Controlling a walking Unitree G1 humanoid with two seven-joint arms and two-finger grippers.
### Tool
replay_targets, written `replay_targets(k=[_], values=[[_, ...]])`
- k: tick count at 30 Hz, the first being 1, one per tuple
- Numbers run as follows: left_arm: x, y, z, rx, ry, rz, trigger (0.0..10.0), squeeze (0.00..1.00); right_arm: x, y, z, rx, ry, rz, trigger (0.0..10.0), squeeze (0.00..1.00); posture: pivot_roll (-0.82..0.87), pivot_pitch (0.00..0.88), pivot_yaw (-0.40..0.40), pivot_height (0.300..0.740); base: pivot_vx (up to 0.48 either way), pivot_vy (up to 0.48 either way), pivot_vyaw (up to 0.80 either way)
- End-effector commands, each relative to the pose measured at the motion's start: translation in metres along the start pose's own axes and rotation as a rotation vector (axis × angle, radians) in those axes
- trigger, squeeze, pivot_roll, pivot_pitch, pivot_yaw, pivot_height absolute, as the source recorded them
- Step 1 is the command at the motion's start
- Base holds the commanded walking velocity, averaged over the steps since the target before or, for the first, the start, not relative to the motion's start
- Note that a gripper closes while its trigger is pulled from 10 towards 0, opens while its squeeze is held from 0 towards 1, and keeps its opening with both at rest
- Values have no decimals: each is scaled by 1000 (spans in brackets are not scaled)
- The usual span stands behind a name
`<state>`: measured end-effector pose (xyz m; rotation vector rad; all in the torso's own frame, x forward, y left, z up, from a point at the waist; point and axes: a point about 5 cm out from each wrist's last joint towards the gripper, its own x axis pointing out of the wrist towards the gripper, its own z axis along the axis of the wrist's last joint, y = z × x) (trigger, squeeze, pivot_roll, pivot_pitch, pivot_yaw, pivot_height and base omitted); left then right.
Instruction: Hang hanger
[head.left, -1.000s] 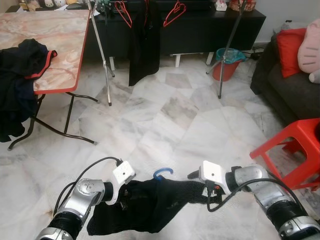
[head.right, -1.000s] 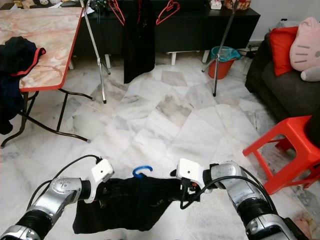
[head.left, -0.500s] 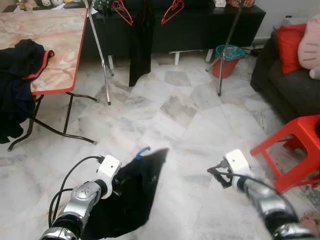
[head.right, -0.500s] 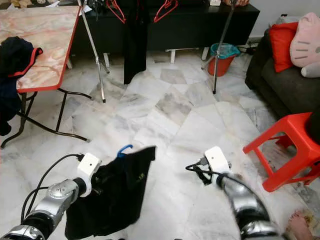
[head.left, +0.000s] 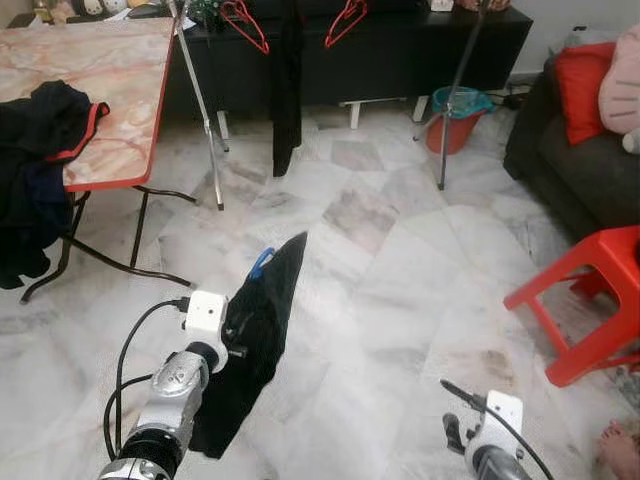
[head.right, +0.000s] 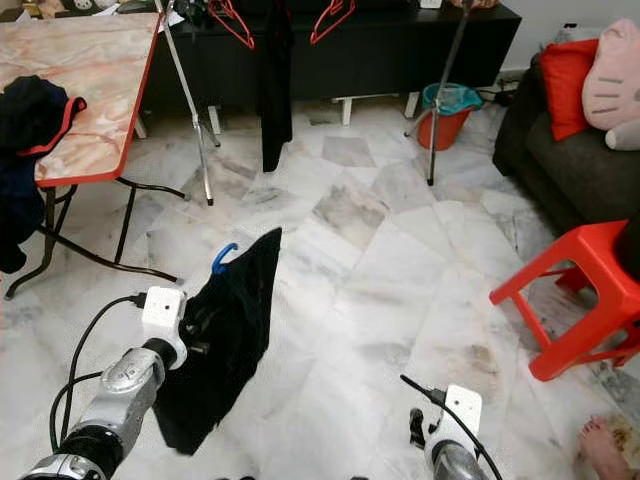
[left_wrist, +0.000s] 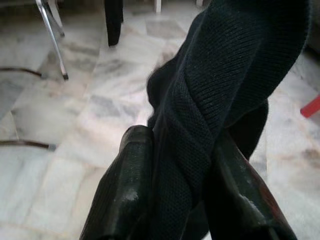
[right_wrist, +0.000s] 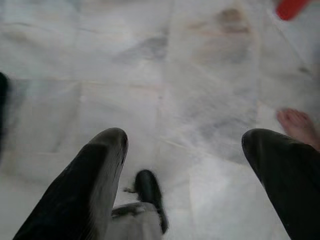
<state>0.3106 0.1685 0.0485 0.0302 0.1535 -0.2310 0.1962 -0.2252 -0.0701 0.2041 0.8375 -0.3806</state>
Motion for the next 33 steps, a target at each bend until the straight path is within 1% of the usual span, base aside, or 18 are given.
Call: replay_targets(k=[1,3,7,11,13,15,16,22,26,33], values=[[-1,-4,3,5,-29,6,10000,0,-4,-1,-18,9,45,-4,10000,0,-181,89,16,740,0,0,0],[-2,-7,4,-3,-42,3,10000,0,-5,0,-25,-17,63,16,10000,0,-188,84,16,740,0,0,0],[-4,-8,4,4,-55,19,10000,0,-9,-5,-39,-2,110,-4,10000,0,-191,67,19,740,0,0,0],[-5,-8,5,1,-62,23,10000,0,-12,-5,-48,-40,133,-4,10000,0,-193,51,16,740,146,0,0],[-4,-8,7,3,-65,27,10000,0,-12,-5,-49,-32,131,-5,10000,0,-192,44,14,740,296,0,0],[-2,-10,9,-3,-76,16,10000,0,-12,-6,-49,-56,129,-7,10000,0,-195,30,10,740,306,0,0],[-2,-14,8,4,-73,4,10000,0,-12,-6,-48,-48,123,-5,10000,0,-195,20,9,740,326,0,0],[-2,-17,7,4,-70,-3,10000,0,-12,-5,-47,-28,114,3,10000,0,-204,10,12,740,358,0,0],[-1,-22,4,5,-56,-27,10000,0,-12,3,-50,-80,126,48,10000,0,-219,0,37,740,268,0,0],[4,-25,8,24,-56,-56,10000,0,-14,7,-54,-68,140,50,10000,0,-221,0,52,740,286,0,0]])
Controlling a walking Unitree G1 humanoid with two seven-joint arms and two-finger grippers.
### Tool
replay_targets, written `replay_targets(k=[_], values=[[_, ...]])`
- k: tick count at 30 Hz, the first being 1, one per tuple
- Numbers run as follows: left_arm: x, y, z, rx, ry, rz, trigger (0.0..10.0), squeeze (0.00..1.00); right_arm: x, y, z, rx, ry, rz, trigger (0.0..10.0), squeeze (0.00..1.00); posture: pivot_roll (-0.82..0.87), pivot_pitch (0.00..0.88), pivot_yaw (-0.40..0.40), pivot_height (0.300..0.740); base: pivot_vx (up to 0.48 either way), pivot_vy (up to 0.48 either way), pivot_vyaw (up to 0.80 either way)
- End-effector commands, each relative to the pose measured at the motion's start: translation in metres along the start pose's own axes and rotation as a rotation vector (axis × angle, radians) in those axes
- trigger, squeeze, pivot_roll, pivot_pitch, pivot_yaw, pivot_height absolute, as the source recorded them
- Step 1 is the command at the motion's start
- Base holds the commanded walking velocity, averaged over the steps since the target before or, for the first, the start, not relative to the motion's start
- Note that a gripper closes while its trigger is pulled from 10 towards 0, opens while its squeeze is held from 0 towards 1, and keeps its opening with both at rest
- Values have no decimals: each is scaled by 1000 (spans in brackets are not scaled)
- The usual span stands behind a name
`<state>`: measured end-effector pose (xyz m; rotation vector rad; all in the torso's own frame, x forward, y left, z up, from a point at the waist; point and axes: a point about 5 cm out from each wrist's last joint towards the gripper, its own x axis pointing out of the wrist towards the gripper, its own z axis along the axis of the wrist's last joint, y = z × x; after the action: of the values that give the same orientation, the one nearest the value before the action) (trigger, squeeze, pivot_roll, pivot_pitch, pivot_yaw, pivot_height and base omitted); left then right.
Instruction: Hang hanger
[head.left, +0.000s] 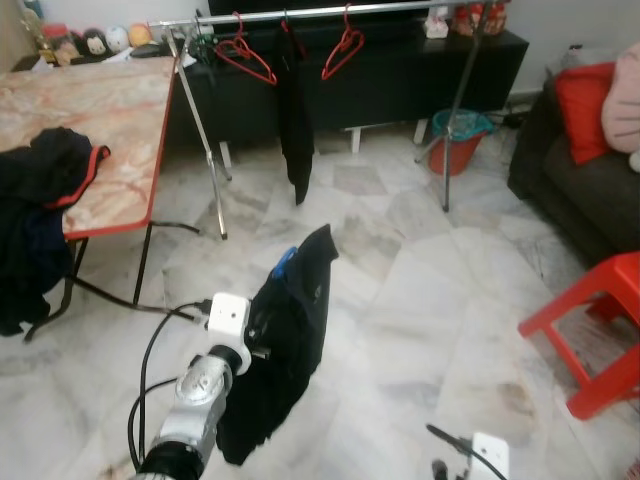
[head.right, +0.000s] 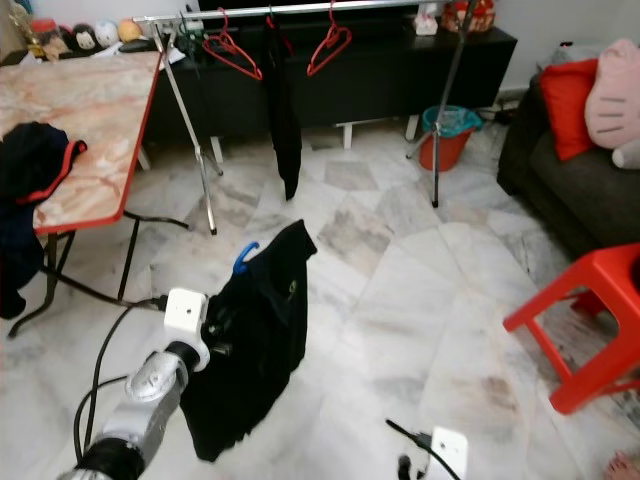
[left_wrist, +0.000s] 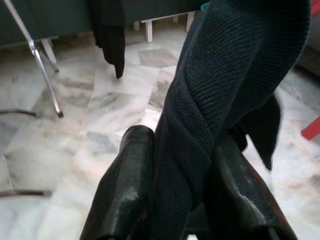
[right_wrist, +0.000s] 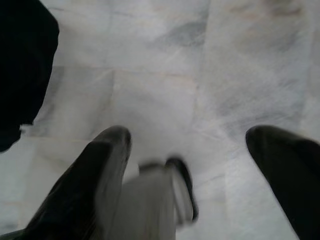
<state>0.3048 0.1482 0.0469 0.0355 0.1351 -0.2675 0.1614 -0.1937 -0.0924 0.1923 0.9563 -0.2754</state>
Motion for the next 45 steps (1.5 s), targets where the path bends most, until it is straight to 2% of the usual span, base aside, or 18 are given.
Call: replay_targets(k=[1,6,14,18,20,24,26,27,30,34,39,45], values=[[6,-4,10,16,-37,-21,10000,0,-1,-6,-7,3,28,-19,10000,0,-220,0,52,740,296,0,0],[7,-5,11,21,-36,-29,10000,0,-2,-5,-12,-8,52,-18,10000,0,-218,0,55,740,304,0,-622],[8,-6,8,8,-24,-22,10000,0,-2,-4,-13,-17,52,-9,10000,0,-214,0,53,740,311,0,0],[2,3,-1,-45,14,49,10000,0,-2,-6,-10,-9,39,-24,10000,0,-212,0,47,740,315,0,0],[-3,14,-9,-75,45,120,10000,0,-2,-9,-8,-6,33,-32,10000,0,-207,0,38,740,315,0,0],[-14,30,-21,-86,96,218,10000,0,-2,-12,-8,-4,32,-48,10000,0,-201,0,29,740,315,0,0],[-17,33,-24,-92,107,239,10000,0,-2,-13,-8,-6,33,-51,10000,0,-201,0,29,740,315,0,0],[-22,38,-28,-110,125,287,10000,0,-2,-15,-7,-9,33,-57,10000,0,-198,0,25,740,319,0,0],[-26,43,-32,-131,139,337,10000,0,-2,-17,-7,-10,31,-63,10000,0,-198,4,21,740,314,0,0],[-25,42,-31,-127,146,343,10000,0,-2,-18,-5,-8,26,-66,10000,0,-199,14,20,740,314,0,0],[-19,32,-29,-103,143,315,10000,0,-1,-20,-2,-9,16,-72,10000,0,-203,21,19,740,315,0,0],[-14,27,-25,-96,137,295,10000,0,-1,-19,0,-8,10,-73,10000,0,-208,36,21,740,316,0,0]])
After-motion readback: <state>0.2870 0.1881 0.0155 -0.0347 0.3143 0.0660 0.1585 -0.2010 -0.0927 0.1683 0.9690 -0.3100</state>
